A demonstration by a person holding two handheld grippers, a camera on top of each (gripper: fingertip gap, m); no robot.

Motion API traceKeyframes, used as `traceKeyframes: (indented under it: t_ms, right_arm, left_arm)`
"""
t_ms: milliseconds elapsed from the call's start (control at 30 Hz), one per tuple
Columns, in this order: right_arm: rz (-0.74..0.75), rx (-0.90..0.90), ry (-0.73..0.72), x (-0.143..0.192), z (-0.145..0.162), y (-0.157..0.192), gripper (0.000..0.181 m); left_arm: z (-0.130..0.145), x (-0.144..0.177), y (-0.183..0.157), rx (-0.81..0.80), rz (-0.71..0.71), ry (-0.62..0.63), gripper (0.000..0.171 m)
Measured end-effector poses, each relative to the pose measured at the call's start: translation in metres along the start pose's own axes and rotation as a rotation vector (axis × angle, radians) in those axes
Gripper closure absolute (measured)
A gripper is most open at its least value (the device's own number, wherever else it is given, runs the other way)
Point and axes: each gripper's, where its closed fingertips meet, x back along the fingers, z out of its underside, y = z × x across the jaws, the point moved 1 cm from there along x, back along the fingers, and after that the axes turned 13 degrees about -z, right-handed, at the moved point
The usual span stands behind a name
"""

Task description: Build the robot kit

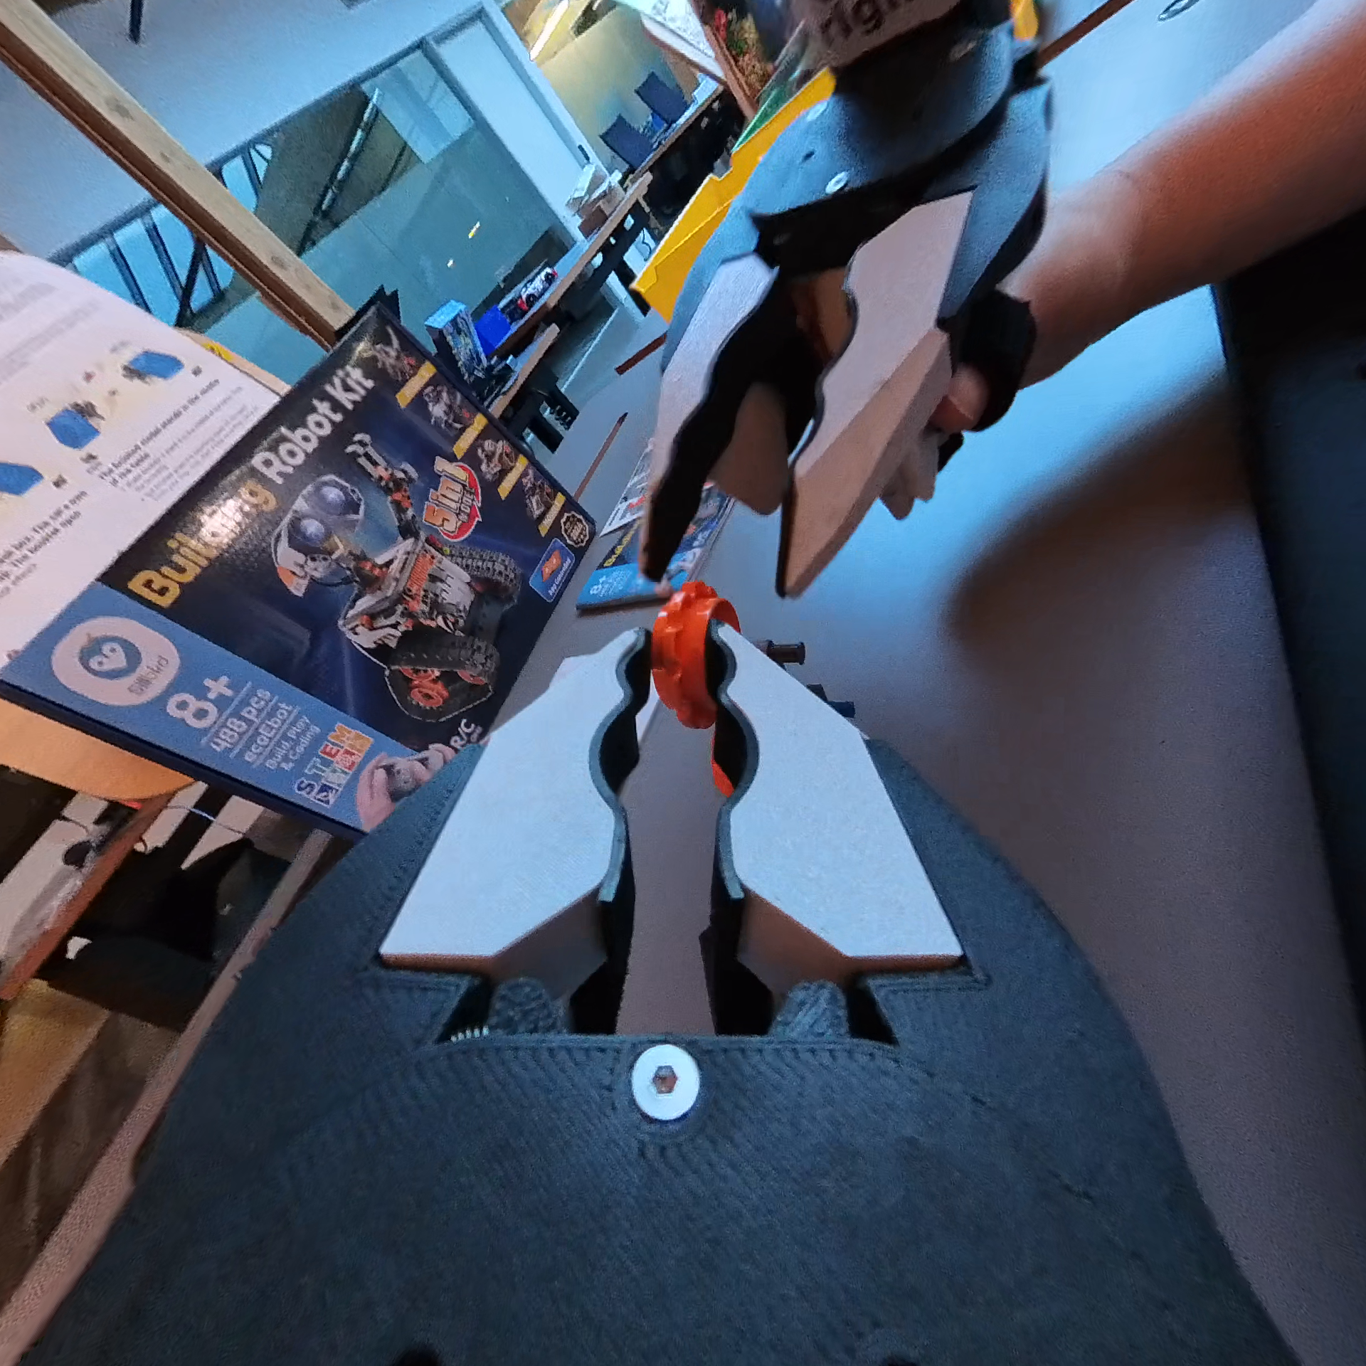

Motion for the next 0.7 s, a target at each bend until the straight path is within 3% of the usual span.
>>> traceKeyframes:
  t_ms: [100,333,500,700]
  right_arm:
    - [-0.071,-0.006,0.043,0.002,0.005,0.01,0.16]
    - [-0.094,-0.068,0.153,-0.015,0.032,0.011,0.142]
    - [-0.138,-0.052,0.151,-0.02,0.033,0.019,0.141]
    - [-0.16,-0.014,0.139,-0.014,0.031,0.022,0.166]
  left_arm:
    - [0.004,0.0,0.005,0.05,-0.005,0.01,0.159]
    - [0.001,0.0,0.007,0.099,0.0,-0.002,0.159]
    - [0.001,0.0,0.005,0.11,0.015,-0.001,0.159]
    - [-0.002,0.002,-0.003,0.213,0.11,-0.008,0.159]
